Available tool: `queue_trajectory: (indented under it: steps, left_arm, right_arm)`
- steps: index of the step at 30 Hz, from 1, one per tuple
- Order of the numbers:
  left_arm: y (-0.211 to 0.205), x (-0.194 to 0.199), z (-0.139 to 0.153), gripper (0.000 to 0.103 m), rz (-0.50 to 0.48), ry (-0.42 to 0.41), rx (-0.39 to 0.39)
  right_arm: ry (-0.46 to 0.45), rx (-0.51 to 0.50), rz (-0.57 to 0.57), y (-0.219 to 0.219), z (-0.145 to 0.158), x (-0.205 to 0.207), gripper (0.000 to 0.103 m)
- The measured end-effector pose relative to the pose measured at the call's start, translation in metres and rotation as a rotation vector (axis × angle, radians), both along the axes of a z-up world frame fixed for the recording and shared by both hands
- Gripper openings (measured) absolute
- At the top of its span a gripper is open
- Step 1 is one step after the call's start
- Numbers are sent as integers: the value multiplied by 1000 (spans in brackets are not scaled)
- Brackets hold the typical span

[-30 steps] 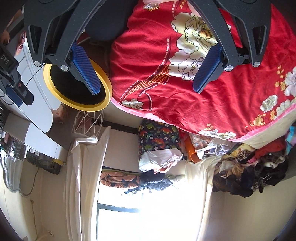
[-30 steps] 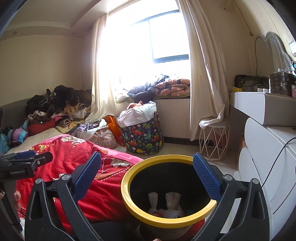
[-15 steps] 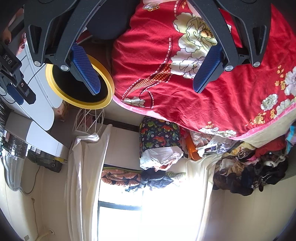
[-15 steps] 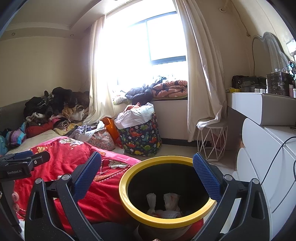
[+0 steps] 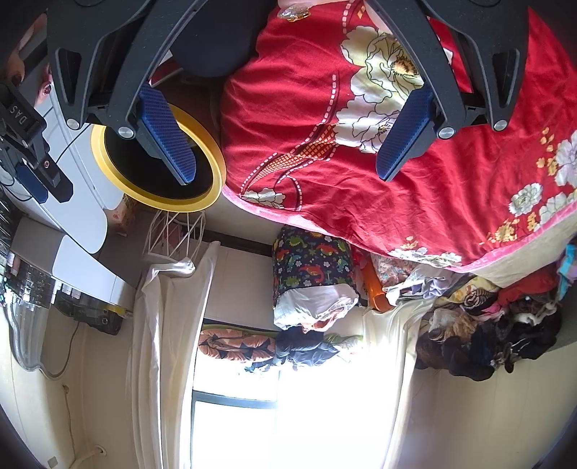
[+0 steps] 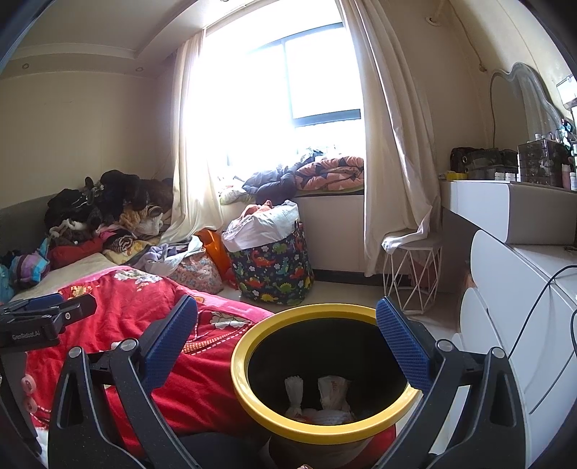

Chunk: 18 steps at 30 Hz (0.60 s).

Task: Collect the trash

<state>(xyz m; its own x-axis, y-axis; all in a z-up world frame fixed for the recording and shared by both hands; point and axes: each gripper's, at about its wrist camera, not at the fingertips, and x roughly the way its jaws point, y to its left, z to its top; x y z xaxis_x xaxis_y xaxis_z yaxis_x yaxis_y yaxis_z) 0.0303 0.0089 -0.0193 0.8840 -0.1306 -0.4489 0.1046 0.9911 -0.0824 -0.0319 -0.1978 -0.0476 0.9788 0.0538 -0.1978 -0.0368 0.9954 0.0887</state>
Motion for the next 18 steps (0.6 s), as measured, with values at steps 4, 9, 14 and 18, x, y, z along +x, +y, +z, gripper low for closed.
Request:
queue_trajectory:
  steps: [4,9,14,18]
  left_arm:
    - [0,0,0,92,1,2,0]
    - [-1,-2,1,92,3,-2,2]
    - [-1,-2,1,92,2,-3,4]
    - [-1,-2,1,92,2,-3,3]
  right_arm:
    - [-2,0,0,-1,0,0,97]
    - [-2,0,0,-2,0,0,97]
    - [-2,2,-6,-4,1,-4,97]
    - [-3,2,-5,-4,1,-4,97]
